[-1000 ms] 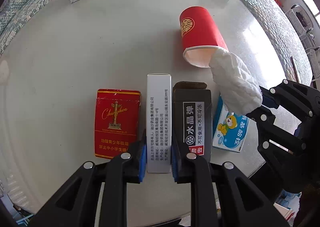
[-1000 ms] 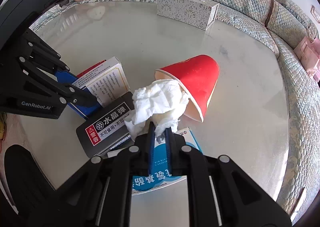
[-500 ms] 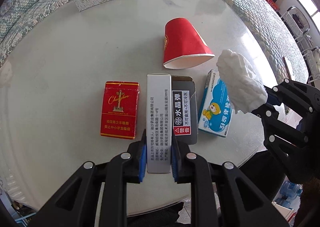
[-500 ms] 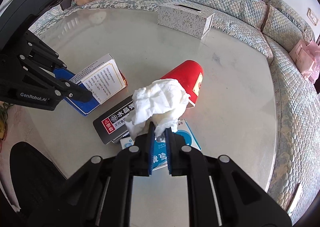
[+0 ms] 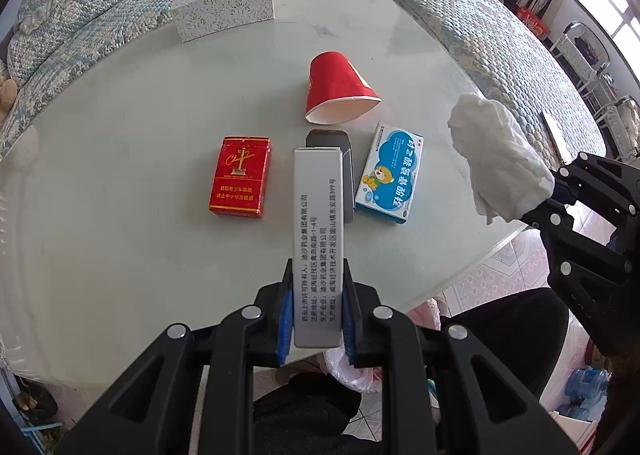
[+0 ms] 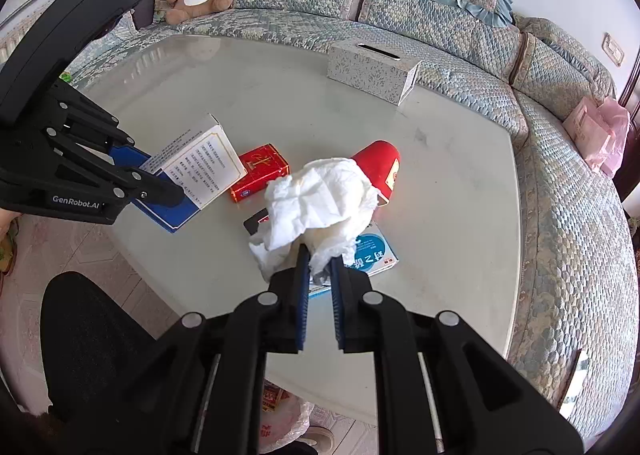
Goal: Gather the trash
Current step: 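Carry the white box and tissue with both grippers toward the trash bin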
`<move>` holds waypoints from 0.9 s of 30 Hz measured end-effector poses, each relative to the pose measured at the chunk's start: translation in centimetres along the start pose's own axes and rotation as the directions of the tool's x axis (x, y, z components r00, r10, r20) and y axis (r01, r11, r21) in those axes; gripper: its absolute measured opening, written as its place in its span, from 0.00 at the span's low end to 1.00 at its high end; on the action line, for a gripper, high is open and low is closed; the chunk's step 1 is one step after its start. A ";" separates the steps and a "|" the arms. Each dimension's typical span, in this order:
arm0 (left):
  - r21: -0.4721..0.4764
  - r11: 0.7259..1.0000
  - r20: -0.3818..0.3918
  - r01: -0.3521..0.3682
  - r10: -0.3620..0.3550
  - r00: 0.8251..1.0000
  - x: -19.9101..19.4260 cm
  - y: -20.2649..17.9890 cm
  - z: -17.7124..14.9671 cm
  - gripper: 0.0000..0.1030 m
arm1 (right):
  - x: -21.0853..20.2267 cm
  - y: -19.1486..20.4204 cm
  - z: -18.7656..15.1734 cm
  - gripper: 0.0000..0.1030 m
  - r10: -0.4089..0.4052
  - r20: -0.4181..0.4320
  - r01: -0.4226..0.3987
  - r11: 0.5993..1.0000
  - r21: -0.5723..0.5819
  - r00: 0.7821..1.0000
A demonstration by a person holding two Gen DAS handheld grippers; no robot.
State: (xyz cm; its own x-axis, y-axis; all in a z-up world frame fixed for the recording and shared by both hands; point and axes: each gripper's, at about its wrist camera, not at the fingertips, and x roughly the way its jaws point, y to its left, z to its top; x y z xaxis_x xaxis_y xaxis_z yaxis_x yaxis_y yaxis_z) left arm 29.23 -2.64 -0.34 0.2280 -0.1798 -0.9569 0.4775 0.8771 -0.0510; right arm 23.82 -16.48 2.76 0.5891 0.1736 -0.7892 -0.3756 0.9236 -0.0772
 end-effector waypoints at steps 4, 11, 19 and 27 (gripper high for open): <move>0.012 1.000 0.018 0.003 -0.004 1.000 -1.3 -1.1 -2.7 0.19 | -1.9 1.5 -1.5 0.11 0.019 0.004 -0.019 1.000 -0.003 1.000; 0.022 1.000 0.069 0.006 -0.007 0.998 -2.3 -3.5 -7.4 0.19 | -3.6 3.9 -4.5 0.11 0.026 -0.016 -0.026 0.999 -0.033 1.000; 0.038 0.999 0.050 0.010 -0.012 0.999 -0.5 -5.5 -11.9 0.19 | -4.0 6.8 -7.9 0.11 0.035 -0.042 -0.037 0.997 -0.068 0.999; 0.018 0.999 0.005 0.050 -0.050 0.999 3.1 -5.8 -14.2 0.19 | -1.9 8.7 -11.5 0.11 0.067 -0.118 -0.075 0.995 -0.060 0.991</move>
State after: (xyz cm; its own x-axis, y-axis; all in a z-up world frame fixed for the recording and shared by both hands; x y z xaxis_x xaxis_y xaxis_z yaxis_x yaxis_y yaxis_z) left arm 15.12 -1.92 -7.07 0.2079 -0.2251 -0.9519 0.5030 0.8592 -0.0933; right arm 11.22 -12.66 -3.38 0.4741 0.1938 -0.8589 -0.4609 0.8858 -0.0546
